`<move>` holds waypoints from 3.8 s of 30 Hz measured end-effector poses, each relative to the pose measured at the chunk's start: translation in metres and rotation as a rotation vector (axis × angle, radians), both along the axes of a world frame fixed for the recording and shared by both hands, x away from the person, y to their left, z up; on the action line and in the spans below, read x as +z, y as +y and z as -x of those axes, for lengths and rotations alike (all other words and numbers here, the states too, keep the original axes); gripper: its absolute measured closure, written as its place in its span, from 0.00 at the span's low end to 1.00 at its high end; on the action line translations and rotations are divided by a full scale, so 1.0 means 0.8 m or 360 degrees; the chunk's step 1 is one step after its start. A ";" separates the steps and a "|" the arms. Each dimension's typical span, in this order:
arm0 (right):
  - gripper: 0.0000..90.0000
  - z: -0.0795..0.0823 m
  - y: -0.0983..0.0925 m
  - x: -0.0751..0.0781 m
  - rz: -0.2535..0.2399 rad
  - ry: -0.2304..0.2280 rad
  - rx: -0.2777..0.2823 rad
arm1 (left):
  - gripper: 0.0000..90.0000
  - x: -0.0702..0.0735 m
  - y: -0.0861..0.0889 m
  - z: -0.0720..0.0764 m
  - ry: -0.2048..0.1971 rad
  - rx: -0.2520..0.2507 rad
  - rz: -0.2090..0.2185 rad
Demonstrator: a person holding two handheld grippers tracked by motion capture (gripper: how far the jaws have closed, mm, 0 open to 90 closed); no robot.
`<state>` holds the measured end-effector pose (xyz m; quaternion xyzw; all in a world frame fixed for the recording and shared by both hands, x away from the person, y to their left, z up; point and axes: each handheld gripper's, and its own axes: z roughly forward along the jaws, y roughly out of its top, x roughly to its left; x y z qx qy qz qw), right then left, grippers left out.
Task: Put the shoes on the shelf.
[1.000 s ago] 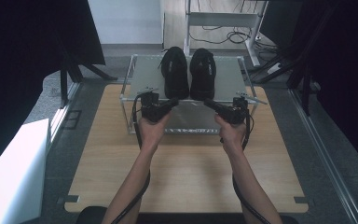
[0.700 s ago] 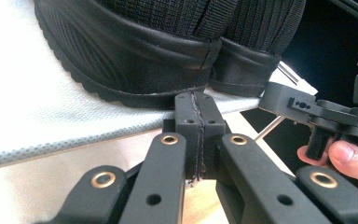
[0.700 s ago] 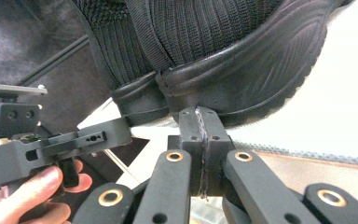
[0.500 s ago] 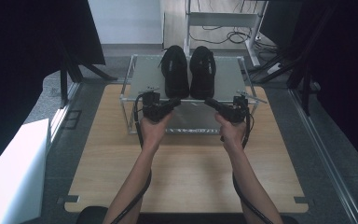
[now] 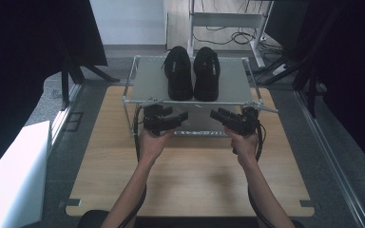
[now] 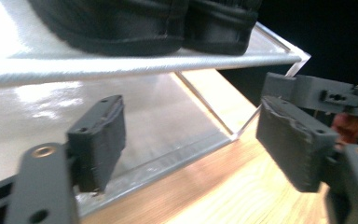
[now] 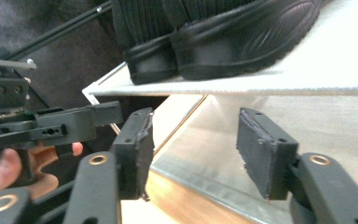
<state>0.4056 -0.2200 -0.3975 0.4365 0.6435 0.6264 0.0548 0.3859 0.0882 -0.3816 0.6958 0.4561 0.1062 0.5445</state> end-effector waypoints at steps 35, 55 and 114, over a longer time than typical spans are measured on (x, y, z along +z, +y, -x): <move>0.15 0.078 -0.051 -0.009 0.0377 -0.0089 0.0098 | 0.00 -0.019 0.046 0.086 -0.0147 0.0037 -0.0346; 0.10 0.124 -0.082 -0.009 0.0572 -0.0123 0.0121 | 0.00 -0.033 0.073 0.134 -0.0198 0.0014 -0.0424; 0.00 0.141 -0.040 -0.145 0.1147 0.0050 0.0319 | 0.00 -0.164 0.016 0.151 0.0135 -0.0209 -0.0788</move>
